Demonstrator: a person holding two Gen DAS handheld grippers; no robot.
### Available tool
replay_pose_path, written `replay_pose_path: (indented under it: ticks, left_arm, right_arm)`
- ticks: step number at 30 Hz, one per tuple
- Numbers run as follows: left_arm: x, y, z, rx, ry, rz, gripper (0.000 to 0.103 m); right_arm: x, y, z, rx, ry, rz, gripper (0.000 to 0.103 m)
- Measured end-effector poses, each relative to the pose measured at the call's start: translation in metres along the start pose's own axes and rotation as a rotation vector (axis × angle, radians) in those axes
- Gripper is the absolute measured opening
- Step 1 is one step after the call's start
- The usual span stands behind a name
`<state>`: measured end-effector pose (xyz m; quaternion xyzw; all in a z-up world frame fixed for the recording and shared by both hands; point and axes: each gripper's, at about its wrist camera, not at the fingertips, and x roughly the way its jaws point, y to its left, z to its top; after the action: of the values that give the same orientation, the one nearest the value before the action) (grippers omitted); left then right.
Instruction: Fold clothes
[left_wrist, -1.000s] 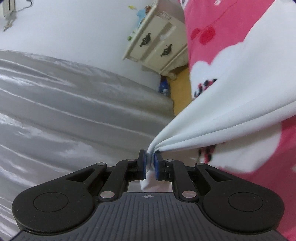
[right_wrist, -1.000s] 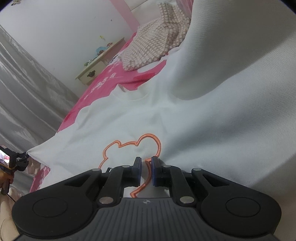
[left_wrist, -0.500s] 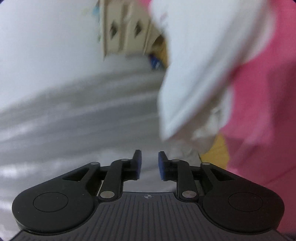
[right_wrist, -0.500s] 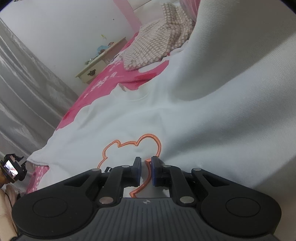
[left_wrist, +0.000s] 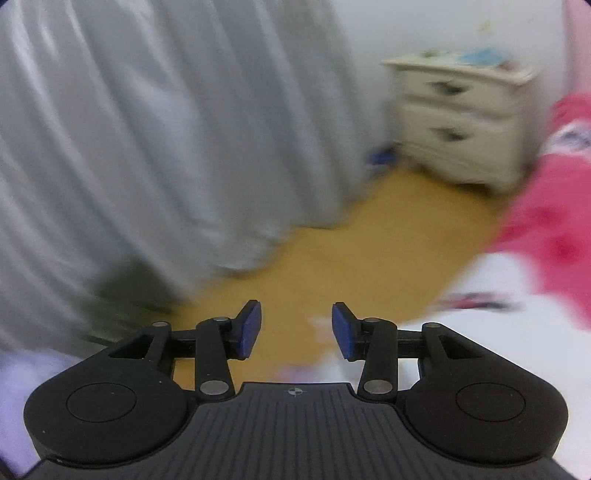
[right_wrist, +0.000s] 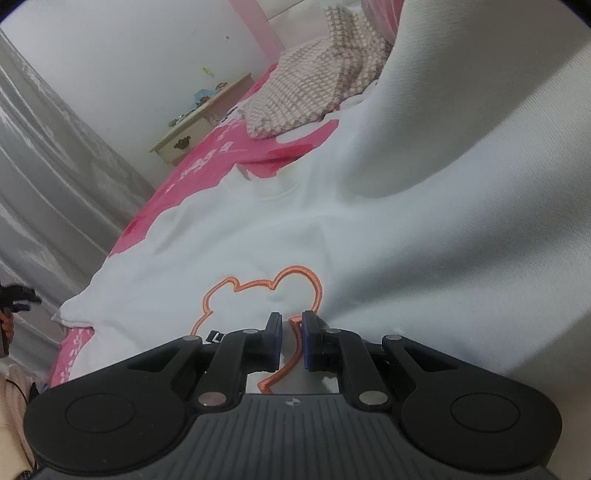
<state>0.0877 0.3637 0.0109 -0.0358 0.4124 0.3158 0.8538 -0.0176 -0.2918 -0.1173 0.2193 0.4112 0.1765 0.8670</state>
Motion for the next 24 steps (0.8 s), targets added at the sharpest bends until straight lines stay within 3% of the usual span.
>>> replay_pose_path:
  ticks: [3,10,11,13,17,24]
  left_arm:
    - [0.017,-0.008,0.004,-0.075,0.13,-0.027,0.045]
    - [0.04,0.065,-0.029,-0.72,0.316,-0.185,0.047]
    - [0.042,0.069,-0.033,-0.766,0.335,-0.209,0.047]
    - [0.046,0.072,-0.041,-0.79,0.366,-0.255,0.048]
    - [0.035,0.082,-0.051,-0.835,0.311,-0.328,0.058]
    - [0.066,0.066,-0.048,-0.786,0.356,-0.392,0.055]
  right_arm:
    - [-0.001,0.002,0.0,-0.002,-0.001,-0.01,0.011]
    - [0.0,0.007,-0.003,-0.022,-0.005,-0.035,0.011]
    - [0.0,0.008,-0.003,-0.034,-0.003,-0.042,0.011]
    - [0.001,0.012,-0.003,-0.051,0.0,-0.057,0.011]
    - [0.001,0.015,-0.004,-0.064,-0.002,-0.074,0.011]
    - [0.003,0.019,-0.004,-0.068,-0.003,-0.098,0.011]
